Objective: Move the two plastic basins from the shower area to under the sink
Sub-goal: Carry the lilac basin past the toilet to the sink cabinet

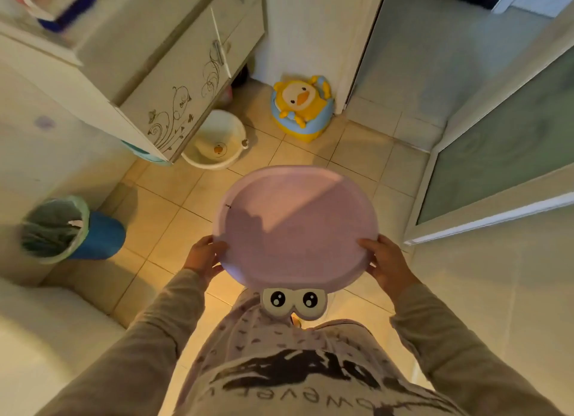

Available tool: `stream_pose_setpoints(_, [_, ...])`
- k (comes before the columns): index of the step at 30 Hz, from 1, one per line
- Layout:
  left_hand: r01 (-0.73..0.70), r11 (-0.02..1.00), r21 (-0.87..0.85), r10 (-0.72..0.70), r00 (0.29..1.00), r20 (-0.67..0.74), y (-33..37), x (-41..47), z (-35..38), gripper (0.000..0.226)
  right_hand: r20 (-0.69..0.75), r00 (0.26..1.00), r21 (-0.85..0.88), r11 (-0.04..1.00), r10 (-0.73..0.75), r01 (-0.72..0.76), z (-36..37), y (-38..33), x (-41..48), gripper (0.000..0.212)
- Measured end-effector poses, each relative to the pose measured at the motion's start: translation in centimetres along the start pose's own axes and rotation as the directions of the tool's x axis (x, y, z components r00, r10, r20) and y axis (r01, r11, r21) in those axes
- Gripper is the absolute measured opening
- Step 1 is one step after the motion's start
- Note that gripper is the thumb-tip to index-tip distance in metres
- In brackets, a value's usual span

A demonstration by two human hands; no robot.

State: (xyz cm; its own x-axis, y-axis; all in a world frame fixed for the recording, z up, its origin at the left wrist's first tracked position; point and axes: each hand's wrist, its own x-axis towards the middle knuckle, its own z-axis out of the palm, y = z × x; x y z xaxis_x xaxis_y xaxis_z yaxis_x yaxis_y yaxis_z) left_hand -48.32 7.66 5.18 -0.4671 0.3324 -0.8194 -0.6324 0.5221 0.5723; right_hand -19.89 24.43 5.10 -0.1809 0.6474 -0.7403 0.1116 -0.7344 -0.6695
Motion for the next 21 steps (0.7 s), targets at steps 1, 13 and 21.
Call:
stream_pose_setpoints(1, [0.004, 1.0, -0.015, -0.004, 1.0, -0.006, 0.6, 0.7, 0.7, 0.046, 0.015, 1.0, -0.027, 1.0, -0.004, 0.004, 0.1, -1.1, 1.0, 0.036])
stream_pose_setpoints(13, [0.046, 0.993, -0.108, -0.051, 0.998, -0.042, 13.0, 9.6, 8.4, 0.045, 0.045, 0.998, -0.105, 0.994, 0.045, -0.04, 5.2, -14.8, 14.0, 0.037])
stream_pose_setpoints(21, [-0.015, 0.987, -0.158, 0.0, 0.995, -0.096, 22.7, 13.0, 10.7, 0.042, 0.077, 0.994, -0.119, 0.991, 0.071, -0.061, 11.3, -24.3, 20.8, 0.031])
